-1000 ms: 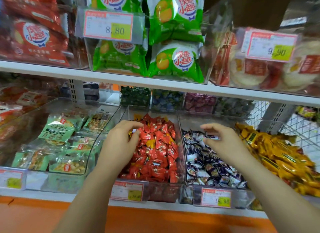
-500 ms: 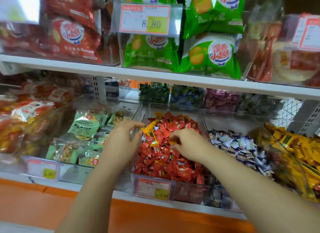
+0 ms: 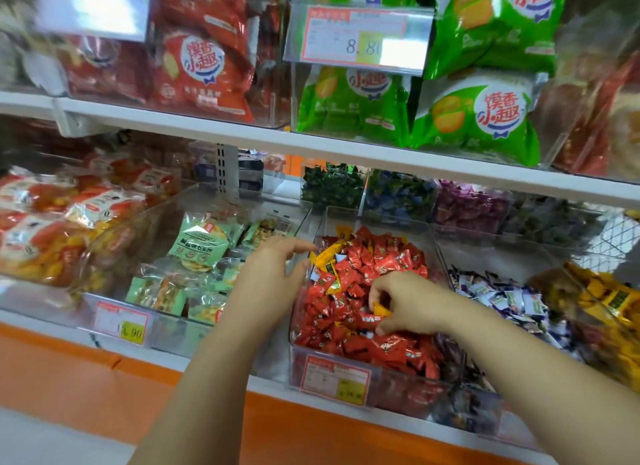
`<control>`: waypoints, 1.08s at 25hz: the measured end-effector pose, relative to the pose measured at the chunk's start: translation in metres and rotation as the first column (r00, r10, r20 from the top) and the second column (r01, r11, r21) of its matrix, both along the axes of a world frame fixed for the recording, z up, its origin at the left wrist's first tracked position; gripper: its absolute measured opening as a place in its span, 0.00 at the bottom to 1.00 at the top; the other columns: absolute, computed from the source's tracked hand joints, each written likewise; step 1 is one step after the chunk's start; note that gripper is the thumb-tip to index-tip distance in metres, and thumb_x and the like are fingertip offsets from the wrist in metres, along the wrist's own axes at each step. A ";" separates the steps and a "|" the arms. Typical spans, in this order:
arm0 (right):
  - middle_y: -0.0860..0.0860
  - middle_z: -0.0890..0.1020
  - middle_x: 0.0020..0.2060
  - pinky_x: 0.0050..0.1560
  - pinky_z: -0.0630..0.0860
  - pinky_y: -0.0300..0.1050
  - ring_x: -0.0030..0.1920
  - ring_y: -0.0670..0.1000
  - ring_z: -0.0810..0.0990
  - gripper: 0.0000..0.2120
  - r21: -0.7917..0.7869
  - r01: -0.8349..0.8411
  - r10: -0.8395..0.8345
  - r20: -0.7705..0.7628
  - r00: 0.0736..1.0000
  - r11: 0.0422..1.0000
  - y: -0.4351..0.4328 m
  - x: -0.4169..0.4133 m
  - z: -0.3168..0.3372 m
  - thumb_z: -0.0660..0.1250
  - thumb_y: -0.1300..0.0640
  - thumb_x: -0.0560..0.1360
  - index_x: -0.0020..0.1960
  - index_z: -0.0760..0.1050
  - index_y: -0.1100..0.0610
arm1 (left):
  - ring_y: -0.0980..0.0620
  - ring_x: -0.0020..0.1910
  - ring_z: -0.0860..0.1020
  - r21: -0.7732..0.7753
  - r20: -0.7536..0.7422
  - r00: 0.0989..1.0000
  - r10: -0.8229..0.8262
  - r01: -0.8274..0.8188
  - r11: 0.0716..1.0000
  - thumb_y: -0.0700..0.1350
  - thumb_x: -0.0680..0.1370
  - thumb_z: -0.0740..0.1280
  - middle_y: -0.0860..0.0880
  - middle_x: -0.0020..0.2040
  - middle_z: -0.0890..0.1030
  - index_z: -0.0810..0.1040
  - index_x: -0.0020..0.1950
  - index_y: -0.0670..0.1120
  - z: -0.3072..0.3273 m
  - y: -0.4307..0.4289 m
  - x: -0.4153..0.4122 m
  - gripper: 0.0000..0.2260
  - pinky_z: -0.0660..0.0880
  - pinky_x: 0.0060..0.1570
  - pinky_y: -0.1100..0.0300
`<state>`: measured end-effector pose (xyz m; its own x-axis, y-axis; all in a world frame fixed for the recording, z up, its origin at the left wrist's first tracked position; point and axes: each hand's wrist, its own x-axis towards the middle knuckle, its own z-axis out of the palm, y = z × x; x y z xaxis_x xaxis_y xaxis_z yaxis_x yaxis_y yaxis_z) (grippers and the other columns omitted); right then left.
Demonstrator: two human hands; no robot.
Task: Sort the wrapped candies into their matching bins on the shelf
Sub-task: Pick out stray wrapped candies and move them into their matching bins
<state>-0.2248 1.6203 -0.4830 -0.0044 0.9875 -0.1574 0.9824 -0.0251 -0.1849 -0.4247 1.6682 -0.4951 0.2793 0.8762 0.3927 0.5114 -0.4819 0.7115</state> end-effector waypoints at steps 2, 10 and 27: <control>0.44 0.73 0.40 0.34 0.65 0.35 0.42 0.47 0.72 0.14 0.062 -0.018 0.016 0.029 0.999 0.998 -0.006 0.002 0.014 0.77 0.52 0.65 0.45 0.74 0.50 | 0.60 0.55 0.70 0.003 -0.002 1.000 -0.010 0.010 1.000 0.41 0.78 0.64 0.55 0.60 0.76 0.78 0.59 0.52 0.001 -0.001 0.000 0.11 0.65 0.56 0.64; 0.46 0.74 0.35 0.33 0.65 0.40 0.35 0.42 0.70 0.15 0.294 -0.030 0.039 -0.026 0.999 0.955 -0.017 -0.013 0.056 0.75 0.45 0.65 0.45 0.74 0.51 | 0.62 0.56 0.73 0.038 0.012 0.993 -0.114 0.113 0.993 0.45 0.77 0.65 0.59 0.57 0.76 0.77 0.59 0.55 0.006 -0.008 0.006 0.11 0.68 0.59 0.65; 0.51 0.75 0.63 0.54 0.73 0.38 0.51 0.46 0.78 0.26 0.193 -0.049 0.088 -0.197 0.977 0.980 0.061 -0.023 -0.012 0.68 0.61 0.74 0.70 0.66 0.51 | 0.59 0.36 0.76 -0.075 0.386 0.917 0.095 -0.071 0.995 0.45 0.77 0.66 0.57 0.44 0.81 0.78 0.53 0.54 0.006 0.006 -0.007 0.07 0.70 0.33 0.74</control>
<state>-0.2482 1.6815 -0.4953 -0.0855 0.9955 0.0406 0.9219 0.0945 -0.3757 -0.4314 1.6739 -0.4892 0.0402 0.9141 0.4035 0.2250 -0.4017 0.8877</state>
